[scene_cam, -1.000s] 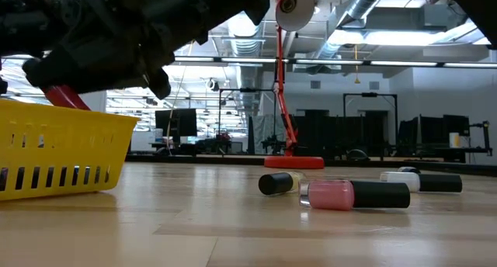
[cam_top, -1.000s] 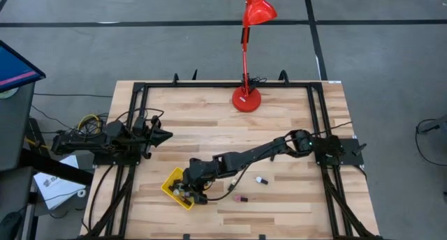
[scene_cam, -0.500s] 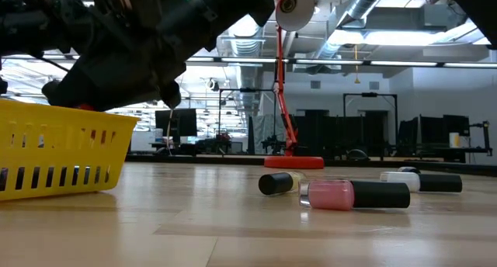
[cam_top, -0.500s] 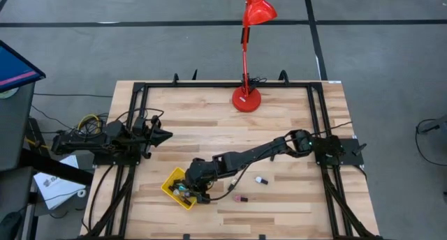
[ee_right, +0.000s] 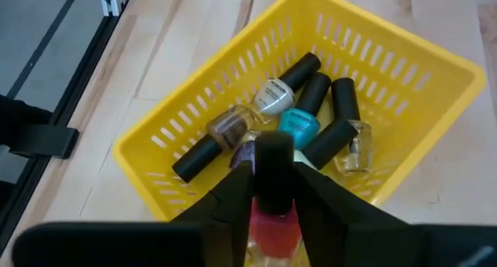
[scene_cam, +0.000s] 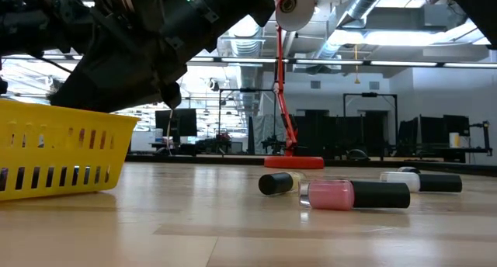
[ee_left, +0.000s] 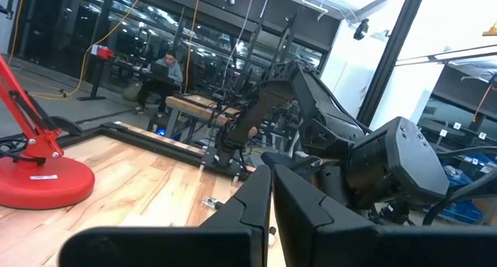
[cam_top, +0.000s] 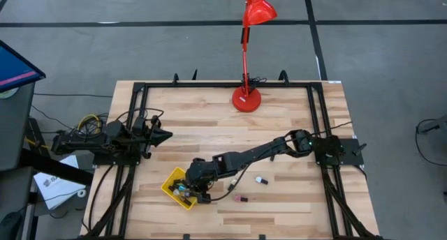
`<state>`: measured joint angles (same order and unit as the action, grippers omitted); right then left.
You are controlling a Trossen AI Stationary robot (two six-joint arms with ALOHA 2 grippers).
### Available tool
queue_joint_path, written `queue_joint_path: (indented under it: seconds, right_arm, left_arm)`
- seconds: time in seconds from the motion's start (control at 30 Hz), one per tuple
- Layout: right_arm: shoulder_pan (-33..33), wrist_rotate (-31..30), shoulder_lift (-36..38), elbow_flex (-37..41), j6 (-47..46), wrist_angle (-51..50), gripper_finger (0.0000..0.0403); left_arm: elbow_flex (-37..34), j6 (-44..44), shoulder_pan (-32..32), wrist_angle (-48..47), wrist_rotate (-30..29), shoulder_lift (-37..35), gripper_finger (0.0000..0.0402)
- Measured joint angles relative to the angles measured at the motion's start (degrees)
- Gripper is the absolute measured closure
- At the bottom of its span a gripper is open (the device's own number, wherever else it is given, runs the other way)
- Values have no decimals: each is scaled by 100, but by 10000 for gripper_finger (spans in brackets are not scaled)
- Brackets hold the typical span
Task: Pick & Place Nail Polish
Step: Put the red nail polish bottle into the yellow basket, then put the transparent nail polish bottle into the yellow basket
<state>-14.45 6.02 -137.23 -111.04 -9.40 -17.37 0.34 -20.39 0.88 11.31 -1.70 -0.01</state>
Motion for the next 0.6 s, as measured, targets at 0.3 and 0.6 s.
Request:
queue_joint_path:
  seconds: [0.3,0.6]
  right_arm:
    - [87,-2,154,15,-142,-124,223]
    - [338,-432,1280,2,304,-1628,205]
  left_arm:
    - [0,-2,-2,15,0,0,389]
    - [0,-1,0,33,0,0,389]
